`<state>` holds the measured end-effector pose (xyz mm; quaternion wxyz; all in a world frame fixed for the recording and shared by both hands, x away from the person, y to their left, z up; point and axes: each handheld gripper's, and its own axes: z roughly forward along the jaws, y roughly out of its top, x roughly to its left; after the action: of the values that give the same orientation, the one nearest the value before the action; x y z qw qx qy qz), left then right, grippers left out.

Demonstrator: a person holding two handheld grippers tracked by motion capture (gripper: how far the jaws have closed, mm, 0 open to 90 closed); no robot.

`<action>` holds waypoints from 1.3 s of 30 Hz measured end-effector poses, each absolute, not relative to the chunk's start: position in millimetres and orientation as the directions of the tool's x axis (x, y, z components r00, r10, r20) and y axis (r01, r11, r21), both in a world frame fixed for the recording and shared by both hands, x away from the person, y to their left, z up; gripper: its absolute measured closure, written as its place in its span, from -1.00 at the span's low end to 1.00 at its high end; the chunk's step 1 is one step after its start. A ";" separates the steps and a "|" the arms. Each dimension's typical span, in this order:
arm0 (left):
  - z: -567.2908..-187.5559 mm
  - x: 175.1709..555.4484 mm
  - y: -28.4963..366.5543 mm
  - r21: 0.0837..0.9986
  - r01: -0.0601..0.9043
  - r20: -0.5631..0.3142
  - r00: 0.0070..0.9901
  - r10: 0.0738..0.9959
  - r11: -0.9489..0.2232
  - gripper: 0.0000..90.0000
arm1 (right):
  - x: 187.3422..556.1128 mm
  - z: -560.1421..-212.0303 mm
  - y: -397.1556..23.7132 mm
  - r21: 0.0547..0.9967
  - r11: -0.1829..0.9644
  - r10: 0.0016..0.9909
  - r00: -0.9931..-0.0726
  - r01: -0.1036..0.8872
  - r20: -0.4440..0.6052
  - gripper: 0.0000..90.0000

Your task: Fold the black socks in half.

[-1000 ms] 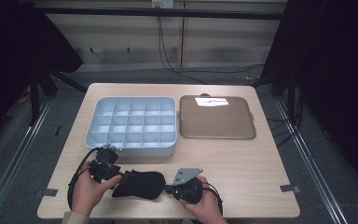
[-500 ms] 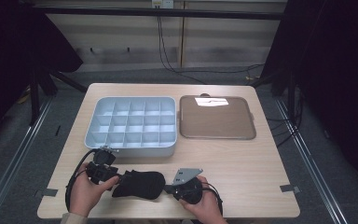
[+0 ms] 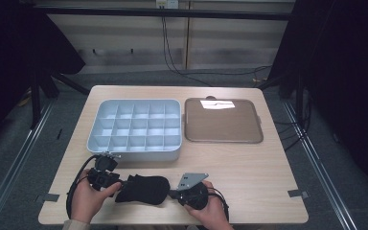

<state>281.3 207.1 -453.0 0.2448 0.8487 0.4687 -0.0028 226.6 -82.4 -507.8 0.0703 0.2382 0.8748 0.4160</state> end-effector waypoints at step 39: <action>-469.3 281.1 197.4 0.344 0.813 -0.238 0.559 0.794 -0.470 0.35 | 225.6 -507.7 -81.3 0.761 0.539 0.477 -0.875 0.361 0.077 1.00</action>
<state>281.1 197.4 -469.3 0.2129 0.8569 0.4689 -0.0223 225.6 -81.3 -507.7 0.0699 0.2397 0.8745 0.4157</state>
